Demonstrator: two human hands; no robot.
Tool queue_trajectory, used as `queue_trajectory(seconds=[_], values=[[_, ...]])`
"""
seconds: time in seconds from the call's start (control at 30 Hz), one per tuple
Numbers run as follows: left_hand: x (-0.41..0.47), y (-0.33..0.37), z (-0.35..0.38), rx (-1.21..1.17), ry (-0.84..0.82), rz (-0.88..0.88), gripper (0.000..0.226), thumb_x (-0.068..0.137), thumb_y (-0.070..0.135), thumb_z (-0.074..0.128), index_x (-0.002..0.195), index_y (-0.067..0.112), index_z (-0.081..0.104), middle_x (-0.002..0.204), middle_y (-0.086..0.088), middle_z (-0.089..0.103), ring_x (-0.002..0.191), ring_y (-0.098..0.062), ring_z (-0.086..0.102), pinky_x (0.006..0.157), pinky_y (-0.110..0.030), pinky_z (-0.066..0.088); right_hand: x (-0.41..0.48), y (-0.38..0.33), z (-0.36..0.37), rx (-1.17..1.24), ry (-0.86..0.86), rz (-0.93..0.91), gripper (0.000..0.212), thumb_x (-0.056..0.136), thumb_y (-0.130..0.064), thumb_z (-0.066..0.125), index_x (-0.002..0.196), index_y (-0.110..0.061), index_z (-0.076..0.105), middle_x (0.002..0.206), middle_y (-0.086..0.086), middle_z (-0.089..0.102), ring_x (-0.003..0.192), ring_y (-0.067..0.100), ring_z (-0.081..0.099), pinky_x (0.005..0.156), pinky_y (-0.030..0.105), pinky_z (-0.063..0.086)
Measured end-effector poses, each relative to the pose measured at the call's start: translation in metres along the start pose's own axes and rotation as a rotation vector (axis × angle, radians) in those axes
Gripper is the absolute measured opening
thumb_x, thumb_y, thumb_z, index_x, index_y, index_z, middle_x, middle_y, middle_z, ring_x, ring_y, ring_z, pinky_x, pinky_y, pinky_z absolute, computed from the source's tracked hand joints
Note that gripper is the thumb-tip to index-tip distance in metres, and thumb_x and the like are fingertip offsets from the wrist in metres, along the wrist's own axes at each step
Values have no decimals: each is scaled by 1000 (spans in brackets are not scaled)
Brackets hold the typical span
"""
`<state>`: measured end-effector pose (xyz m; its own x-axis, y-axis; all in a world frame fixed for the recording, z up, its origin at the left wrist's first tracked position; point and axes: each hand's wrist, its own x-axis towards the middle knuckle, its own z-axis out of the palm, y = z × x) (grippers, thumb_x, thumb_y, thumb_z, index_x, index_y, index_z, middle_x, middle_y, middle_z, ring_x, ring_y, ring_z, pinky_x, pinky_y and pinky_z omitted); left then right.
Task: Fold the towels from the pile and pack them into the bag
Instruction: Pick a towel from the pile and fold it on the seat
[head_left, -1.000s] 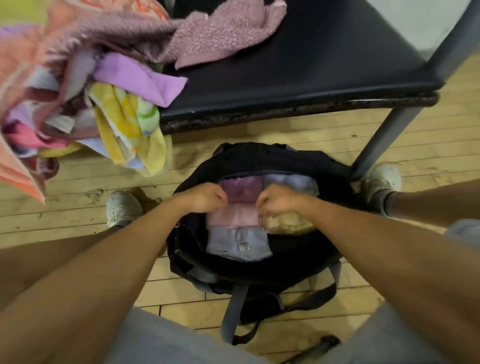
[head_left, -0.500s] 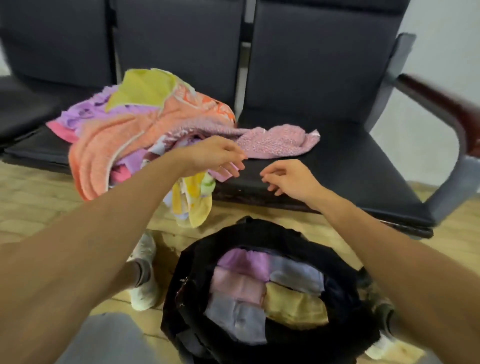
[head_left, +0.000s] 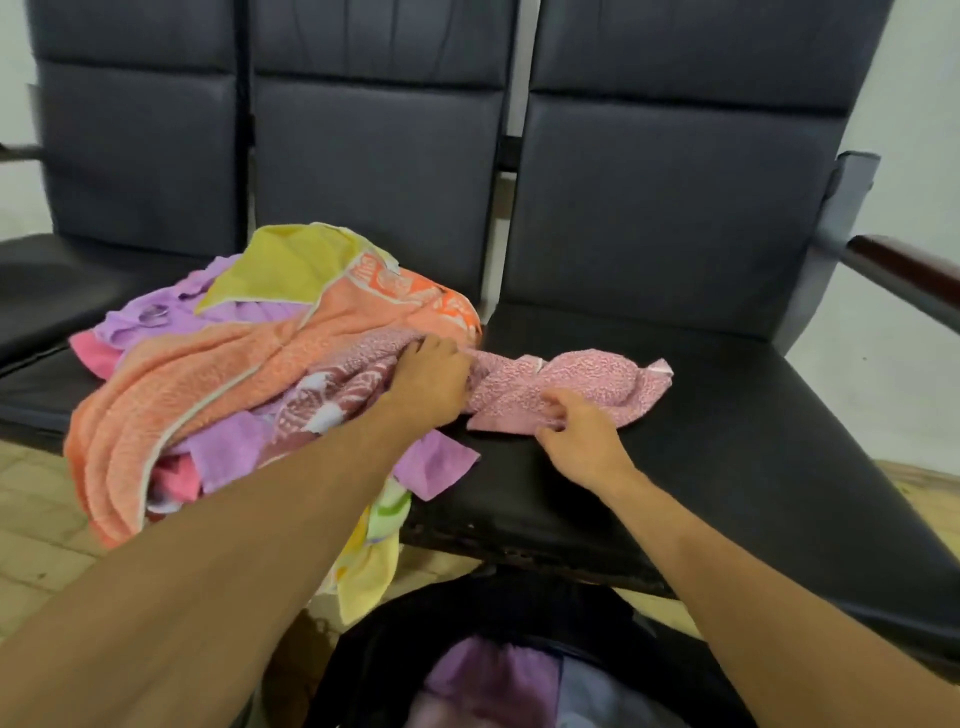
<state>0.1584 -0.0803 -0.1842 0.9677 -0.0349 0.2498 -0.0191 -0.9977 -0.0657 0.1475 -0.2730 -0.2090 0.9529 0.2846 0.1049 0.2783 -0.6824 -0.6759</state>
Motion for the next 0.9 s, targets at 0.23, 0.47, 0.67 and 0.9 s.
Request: queue_trajectory(seconds=[0.23, 0.47, 0.67, 0.9], values=[[0, 18, -3, 209, -157, 89, 28, 94, 20, 50, 122, 18, 50, 130, -6, 53, 124, -26, 44, 108, -47, 24, -6, 9, -3, -351, 41, -65, 26, 94, -26, 58, 118, -18, 65, 117, 8, 63, 108, 28, 59, 89, 38, 49], [-16, 70, -63, -477, -319, -2, 35, 102, 23, 35, 128, -1, 36, 118, -16, 56, 99, -27, 54, 81, -37, 38, -38, 28, -64, -251, 146, 184, 29, 93, -22, 53, 69, -12, 66, 77, 7, 64, 77, 31, 60, 73, 39, 52], [-48, 131, -99, -1249, -407, 27, 33, 104, 19, 36, 86, 12, 62, 86, -6, 56, 81, -18, 54, 78, -34, 45, -91, 16, -115, 216, 135, 265, 25, 96, -27, 55, 86, -13, 74, 91, 5, 73, 87, 21, 67, 77, 36, 53], [-101, 143, -53, -1391, -389, -110, 15, 100, 21, 49, 87, 15, 54, 84, -3, 58, 74, -11, 56, 69, -24, 48, -122, 18, -107, 440, -4, 259, 25, 97, -34, 57, 93, -18, 76, 102, 1, 71, 101, 17, 64, 95, 36, 50]])
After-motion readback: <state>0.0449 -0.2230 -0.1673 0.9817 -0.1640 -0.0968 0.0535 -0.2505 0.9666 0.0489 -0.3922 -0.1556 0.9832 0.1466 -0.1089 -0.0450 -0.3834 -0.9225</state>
